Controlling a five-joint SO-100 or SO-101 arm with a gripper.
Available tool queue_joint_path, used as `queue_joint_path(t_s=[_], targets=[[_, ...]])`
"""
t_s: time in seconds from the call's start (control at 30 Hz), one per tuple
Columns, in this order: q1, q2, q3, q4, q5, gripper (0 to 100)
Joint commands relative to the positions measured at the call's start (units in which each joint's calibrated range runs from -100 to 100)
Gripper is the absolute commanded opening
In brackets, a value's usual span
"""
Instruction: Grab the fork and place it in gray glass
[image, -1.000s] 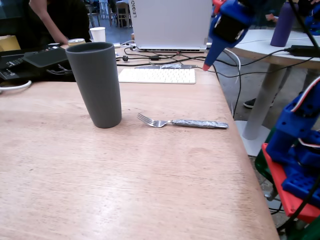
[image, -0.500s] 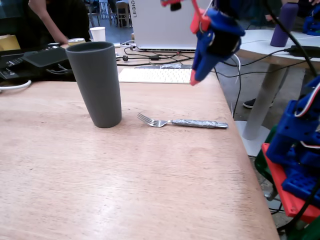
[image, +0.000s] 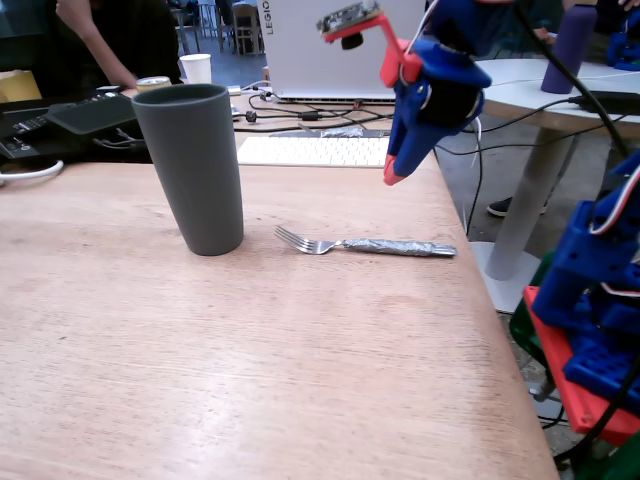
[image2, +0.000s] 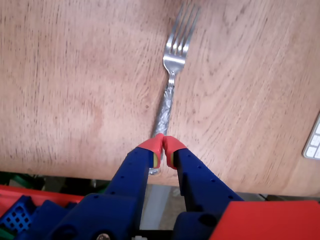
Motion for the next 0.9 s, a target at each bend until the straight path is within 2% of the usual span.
queue_joint_path(t_s=[0.0,0.2,0.33,0.5,0.63,0.7,0.8,0.87], targets=[[-0.3,-0.2,-0.3,-0.5,-0.3,0],[-0.1,0.2,-0.1,-0.5,-0.2,0],[-0.1,4.1,0.9,-0.7,-0.2,12],[1.7,11.0,0.9,-13.3,-1.4,12],[2.1,14.4,0.9,-13.1,-1.4,13],[4.6,14.5,1.0,-12.9,-1.4,13],[10.0,14.6,3.6,-13.7,-2.5,22],[11.2,14.6,4.3,-13.8,-3.3,22]])
